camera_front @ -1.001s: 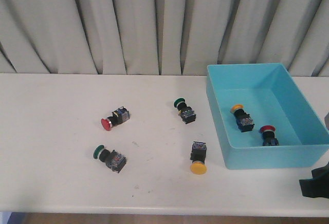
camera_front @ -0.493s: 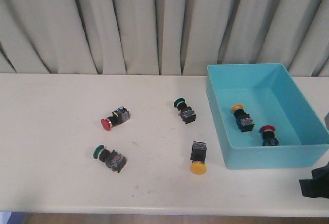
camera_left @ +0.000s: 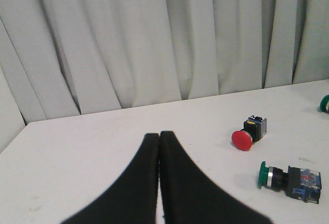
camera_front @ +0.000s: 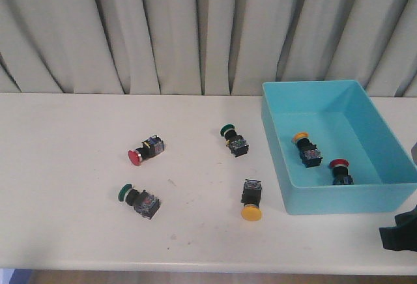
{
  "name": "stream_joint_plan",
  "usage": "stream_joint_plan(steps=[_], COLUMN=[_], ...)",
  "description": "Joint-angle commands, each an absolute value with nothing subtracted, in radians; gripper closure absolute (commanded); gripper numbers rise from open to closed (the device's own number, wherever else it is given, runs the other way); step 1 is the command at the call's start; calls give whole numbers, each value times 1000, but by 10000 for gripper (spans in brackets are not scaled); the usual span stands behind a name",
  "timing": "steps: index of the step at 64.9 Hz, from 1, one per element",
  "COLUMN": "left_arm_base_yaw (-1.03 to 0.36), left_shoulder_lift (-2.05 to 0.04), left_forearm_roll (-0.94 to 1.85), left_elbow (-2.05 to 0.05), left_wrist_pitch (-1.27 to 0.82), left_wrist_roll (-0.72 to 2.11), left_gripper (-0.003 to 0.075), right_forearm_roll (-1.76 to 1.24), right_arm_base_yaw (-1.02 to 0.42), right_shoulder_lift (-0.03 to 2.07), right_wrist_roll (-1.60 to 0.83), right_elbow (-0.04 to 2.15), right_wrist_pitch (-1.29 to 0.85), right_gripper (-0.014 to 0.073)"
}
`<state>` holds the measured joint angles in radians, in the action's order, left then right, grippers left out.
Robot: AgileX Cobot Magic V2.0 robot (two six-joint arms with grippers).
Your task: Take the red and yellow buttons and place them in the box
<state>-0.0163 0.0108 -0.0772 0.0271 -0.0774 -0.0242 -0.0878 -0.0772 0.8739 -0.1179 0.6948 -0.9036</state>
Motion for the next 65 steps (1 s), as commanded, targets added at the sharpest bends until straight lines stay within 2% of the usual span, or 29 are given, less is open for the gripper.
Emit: stream_joint_plan(steps=[1, 49, 57, 65], left_arm_base_yaw=[-16, -16, -16, -16], left_shoulder_lift=[26, 26, 26, 26], left_forearm_roll=[-72, -72, -72, -72], left_elbow=[73, 73, 73, 73], left_wrist_pitch=[0, 0, 0, 0], left_wrist_roll=[-37, -37, -37, -37], left_gripper=[727, 727, 727, 727], right_forearm_roll=[-91, -66, -54, -43], right_arm_base_yaw=[-74, -74, -74, -73], right_shoulder_lift=[865, 865, 828, 695], right_wrist_roll=[-123, -131, -135, -152], right_elbow=[719, 719, 716, 636], right_wrist_pitch=[-865, -851, -748, -535], right_gripper=[599, 599, 598, 598])
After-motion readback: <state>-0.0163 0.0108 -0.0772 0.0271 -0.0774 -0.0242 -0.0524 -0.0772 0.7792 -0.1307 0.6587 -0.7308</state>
